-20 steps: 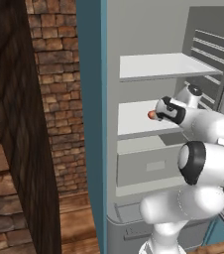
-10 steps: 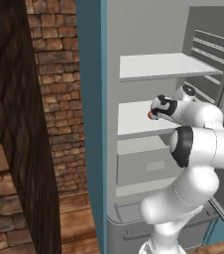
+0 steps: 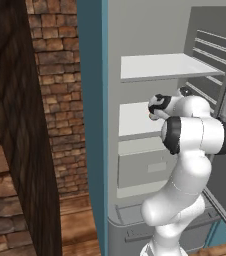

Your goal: Retrieve the pear and peach from the fridge and place them into the bowl on the dining table.

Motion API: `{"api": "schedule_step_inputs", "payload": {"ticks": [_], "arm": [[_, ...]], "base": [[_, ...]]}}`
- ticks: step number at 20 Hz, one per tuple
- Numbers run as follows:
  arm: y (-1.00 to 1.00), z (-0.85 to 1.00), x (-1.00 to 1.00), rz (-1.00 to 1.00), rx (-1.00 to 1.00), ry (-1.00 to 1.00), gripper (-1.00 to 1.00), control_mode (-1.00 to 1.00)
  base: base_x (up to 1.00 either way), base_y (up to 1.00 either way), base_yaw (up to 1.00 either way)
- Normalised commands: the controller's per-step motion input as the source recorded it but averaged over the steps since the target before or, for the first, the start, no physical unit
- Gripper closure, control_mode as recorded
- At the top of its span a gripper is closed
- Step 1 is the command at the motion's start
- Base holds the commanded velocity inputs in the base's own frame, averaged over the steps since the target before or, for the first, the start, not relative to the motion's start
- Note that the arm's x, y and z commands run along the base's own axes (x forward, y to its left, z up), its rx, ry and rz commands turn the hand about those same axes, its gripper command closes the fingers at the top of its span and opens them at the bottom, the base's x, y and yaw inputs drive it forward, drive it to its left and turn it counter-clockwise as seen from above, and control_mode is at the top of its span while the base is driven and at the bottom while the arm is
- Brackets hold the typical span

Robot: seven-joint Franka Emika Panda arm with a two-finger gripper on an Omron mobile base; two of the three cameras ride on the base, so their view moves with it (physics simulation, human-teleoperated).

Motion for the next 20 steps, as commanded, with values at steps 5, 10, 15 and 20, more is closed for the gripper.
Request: {"api": "schedule_step_inputs", "payload": {"ticks": [5, 10, 15, 20], "arm": [[-0.04, -0.17, 0.43, 0.0, 0.0, 0.0, -1.0, -1.0], [0.0, -0.13, 0.44, 0.0, 0.0, 0.0, -1.0, -1.0], [0.0, -0.14, 0.42, 0.0, 0.0, 0.0, -1.0, -1.0], [0.0, -0.16, 0.34, 0.0, 0.0, 0.0, -1.0, -1.0]], "base": [[0.0, 0.0, 0.0], [0.0, 0.0, 0.0], [0.0, 0.0, 0.0], [0.0, 0.0, 0.0]]}}
